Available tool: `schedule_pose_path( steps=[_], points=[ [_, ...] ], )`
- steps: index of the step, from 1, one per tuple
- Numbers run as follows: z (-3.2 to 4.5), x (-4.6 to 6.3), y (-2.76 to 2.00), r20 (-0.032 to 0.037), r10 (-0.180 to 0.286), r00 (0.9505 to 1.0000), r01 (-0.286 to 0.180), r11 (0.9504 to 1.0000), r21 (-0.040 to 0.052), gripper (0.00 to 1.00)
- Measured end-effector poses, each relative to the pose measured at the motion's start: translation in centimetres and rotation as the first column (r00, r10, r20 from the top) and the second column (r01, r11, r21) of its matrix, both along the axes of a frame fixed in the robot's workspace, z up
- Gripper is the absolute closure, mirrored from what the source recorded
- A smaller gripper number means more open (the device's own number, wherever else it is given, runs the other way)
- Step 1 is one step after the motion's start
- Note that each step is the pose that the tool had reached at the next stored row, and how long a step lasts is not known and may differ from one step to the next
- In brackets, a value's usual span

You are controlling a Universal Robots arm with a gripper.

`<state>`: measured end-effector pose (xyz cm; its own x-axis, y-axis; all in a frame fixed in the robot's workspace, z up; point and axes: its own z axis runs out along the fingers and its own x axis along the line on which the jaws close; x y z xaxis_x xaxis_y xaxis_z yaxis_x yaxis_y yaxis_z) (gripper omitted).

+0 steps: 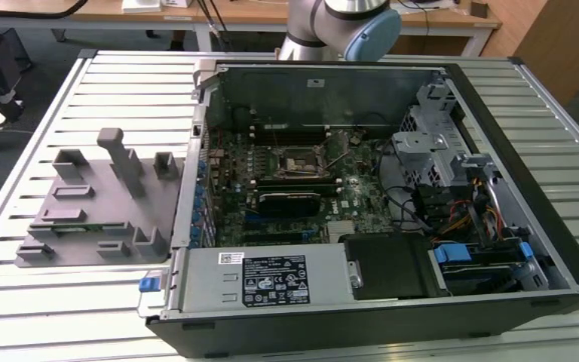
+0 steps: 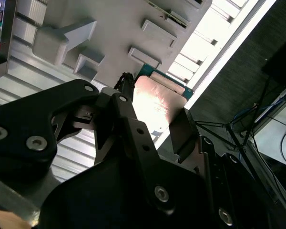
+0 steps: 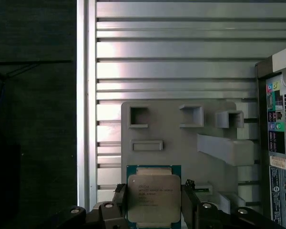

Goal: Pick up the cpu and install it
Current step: 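Pick up the cpu and move it towards the insertion slot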

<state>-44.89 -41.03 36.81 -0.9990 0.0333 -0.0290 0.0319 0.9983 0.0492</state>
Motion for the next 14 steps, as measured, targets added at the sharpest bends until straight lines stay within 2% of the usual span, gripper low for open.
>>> schedule_pose_path(
  steps=[14],
  points=[
    [2.81, -0.1, 0.20, 0.0047, 0.000, 1.0000, 0.000, 1.0000, 0.0000, 0.46]
  ],
)
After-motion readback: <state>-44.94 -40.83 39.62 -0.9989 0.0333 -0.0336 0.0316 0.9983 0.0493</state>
